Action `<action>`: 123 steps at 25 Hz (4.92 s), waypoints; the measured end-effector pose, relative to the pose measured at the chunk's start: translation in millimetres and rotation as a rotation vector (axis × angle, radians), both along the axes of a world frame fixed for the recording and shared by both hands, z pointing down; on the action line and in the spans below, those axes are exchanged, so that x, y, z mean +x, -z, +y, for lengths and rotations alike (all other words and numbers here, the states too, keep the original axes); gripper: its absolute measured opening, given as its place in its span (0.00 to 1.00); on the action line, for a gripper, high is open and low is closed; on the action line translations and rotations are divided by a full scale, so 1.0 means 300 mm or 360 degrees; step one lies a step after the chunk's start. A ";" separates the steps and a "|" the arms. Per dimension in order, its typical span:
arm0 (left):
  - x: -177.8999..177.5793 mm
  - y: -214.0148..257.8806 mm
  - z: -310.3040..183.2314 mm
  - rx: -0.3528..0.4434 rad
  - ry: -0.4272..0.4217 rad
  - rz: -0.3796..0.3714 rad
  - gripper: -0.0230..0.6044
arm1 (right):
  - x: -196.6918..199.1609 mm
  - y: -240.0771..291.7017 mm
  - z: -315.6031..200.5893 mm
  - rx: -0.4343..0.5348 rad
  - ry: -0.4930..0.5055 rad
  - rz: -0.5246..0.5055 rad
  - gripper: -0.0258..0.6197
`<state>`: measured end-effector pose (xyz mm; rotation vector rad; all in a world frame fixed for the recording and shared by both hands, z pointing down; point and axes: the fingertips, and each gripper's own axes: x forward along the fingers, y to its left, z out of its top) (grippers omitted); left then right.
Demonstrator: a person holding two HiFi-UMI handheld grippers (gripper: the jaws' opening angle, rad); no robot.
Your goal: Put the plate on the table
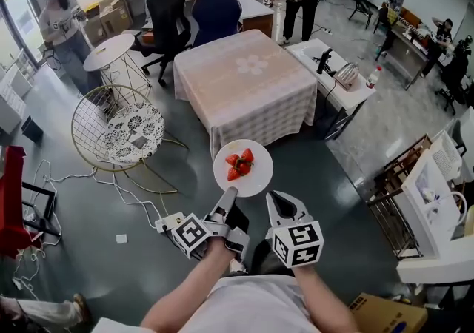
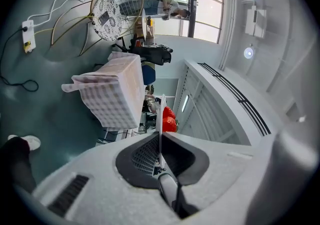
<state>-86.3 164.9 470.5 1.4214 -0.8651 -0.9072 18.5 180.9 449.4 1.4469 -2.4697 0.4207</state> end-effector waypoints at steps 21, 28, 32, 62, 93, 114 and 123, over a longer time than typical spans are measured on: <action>0.179 -0.064 -0.514 -0.0085 0.0074 -0.0051 0.07 | 0.197 -0.085 -0.529 -0.0085 0.0069 -0.0106 0.04; 0.228 -0.069 -0.618 -0.0122 0.0118 -0.0083 0.07 | 0.236 -0.092 -0.667 -0.0105 0.0145 -0.0167 0.05; 0.228 -0.074 -0.650 -0.0124 0.0161 -0.0113 0.06 | 0.249 -0.082 -0.717 -0.0084 0.0183 -0.0188 0.04; 0.059 -0.189 -1.141 -0.0210 0.0127 -0.0020 0.07 | 0.072 -0.140 -1.226 -0.0143 0.0161 -0.0066 0.05; -0.186 -0.262 -1.579 -0.0224 0.0180 0.0019 0.07 | -0.222 -0.200 -1.694 -0.0245 0.0355 0.0127 0.05; -0.073 -0.411 -1.917 -0.0360 0.0360 -0.0057 0.07 | -0.187 -0.337 -2.043 -0.0415 0.0753 0.0089 0.04; -0.055 -0.499 -1.992 -0.0459 0.0419 -0.0094 0.07 | -0.172 -0.398 -2.148 -0.0478 0.0835 0.0069 0.05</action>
